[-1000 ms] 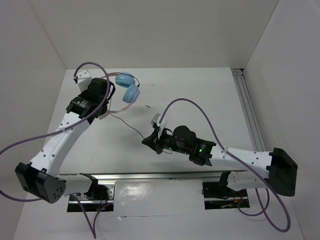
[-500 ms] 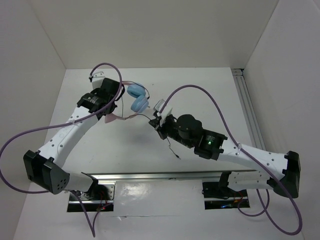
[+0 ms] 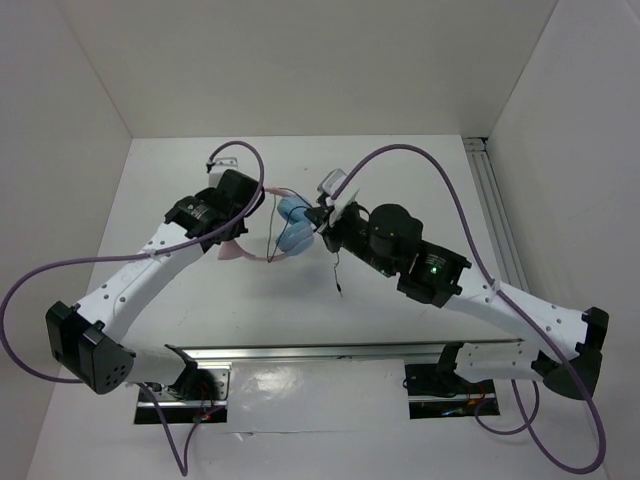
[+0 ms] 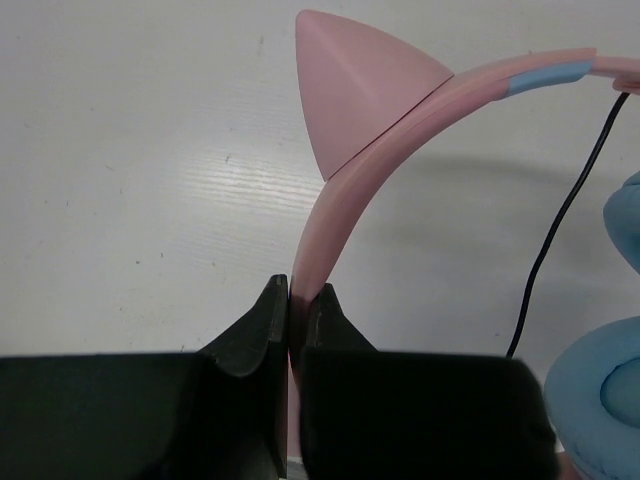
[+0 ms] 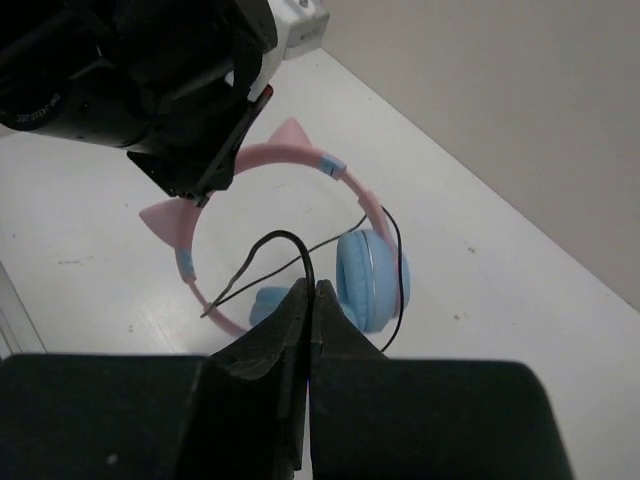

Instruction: Wrap the headphones

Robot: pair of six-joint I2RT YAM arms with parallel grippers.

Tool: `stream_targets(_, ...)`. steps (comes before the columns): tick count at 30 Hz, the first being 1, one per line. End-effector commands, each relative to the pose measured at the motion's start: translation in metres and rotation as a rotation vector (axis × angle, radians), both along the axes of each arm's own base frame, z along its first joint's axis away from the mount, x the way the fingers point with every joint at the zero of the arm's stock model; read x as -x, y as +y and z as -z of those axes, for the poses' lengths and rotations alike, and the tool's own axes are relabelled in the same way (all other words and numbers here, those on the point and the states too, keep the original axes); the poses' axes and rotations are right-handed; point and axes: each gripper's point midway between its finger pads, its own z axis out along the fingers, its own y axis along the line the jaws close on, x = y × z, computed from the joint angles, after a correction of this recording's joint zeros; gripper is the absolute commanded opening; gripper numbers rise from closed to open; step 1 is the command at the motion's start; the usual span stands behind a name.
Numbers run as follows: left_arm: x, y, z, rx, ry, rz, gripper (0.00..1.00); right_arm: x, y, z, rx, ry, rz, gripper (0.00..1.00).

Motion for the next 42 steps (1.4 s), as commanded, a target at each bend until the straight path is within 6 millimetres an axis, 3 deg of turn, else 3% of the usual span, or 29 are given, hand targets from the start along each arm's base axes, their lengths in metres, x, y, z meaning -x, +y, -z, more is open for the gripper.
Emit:
stream_targets(1,-0.001,-0.027,-0.018,0.045,-0.046,0.130,0.00,-0.013,-0.002,-0.013,0.013,-0.049,0.028,0.00)
stream_targets(5,0.019,-0.050,-0.013,0.057,-0.018,0.304,0.00,-0.059,-0.031,-0.003,0.049,-0.051,0.143,0.00)
stream_targets(8,0.034,-0.062,-0.011,0.072,0.002,0.427,0.00,-0.083,-0.045,0.009,0.093,-0.044,0.184,0.00)
stream_targets(12,0.054,-0.062,0.004,0.046,0.071,0.483,0.00,-0.105,-0.063,0.016,0.130,-0.053,0.246,0.00)
stream_targets(15,0.070,-0.073,-0.003,0.095,0.064,0.578,0.00,-0.125,-0.079,0.027,0.144,-0.029,0.263,0.00)
stream_targets(20,0.097,-0.094,-0.014,0.185,0.057,0.733,0.00,-0.149,-0.087,0.047,0.142,0.030,0.236,0.00)
stream_targets(24,0.106,-0.092,-0.040,0.217,-0.005,0.757,0.00,-0.159,-0.090,0.072,0.134,0.078,0.232,0.00)
stream_targets(28,0.116,-0.092,-0.053,0.235,-0.017,0.796,0.00,-0.166,-0.093,0.081,0.123,0.102,0.243,0.00)
stream_targets(30,0.120,-0.086,-0.057,0.225,-0.022,0.780,0.00,-0.170,-0.095,0.096,0.131,0.136,0.247,0.00)
stream_targets(35,0.124,-0.073,-0.087,0.240,-0.101,0.738,0.00,-0.174,-0.101,0.101,0.107,0.145,0.260,0.00)
stream_targets(42,0.127,-0.061,-0.107,0.243,-0.130,0.697,0.00,-0.176,-0.103,0.112,0.088,0.168,0.273,0.00)
